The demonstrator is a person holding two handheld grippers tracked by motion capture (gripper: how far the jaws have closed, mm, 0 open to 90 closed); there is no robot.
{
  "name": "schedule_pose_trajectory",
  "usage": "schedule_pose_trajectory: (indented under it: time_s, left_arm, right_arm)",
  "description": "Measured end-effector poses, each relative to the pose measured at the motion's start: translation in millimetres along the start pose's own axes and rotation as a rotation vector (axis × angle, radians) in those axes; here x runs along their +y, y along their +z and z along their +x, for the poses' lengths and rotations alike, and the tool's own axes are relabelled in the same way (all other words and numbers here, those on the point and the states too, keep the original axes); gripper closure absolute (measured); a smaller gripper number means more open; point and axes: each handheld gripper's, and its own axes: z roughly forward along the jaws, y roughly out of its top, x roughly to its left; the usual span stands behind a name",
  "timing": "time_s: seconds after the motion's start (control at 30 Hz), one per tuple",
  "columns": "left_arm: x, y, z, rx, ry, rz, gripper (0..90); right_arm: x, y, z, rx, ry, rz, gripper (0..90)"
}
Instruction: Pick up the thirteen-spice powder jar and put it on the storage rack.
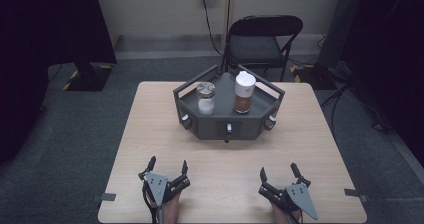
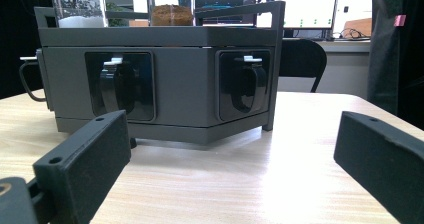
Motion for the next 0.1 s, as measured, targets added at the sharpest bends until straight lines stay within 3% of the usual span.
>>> schedule_pose_trajectory:
  time_s: [0.1]
  left_arm:
    - [0.0, 0.0, 0.0, 0.000, 0.000, 0.000, 0.2]
  right_arm:
    - [0.0, 0.0, 0.0, 0.000, 0.000, 0.000, 0.1]
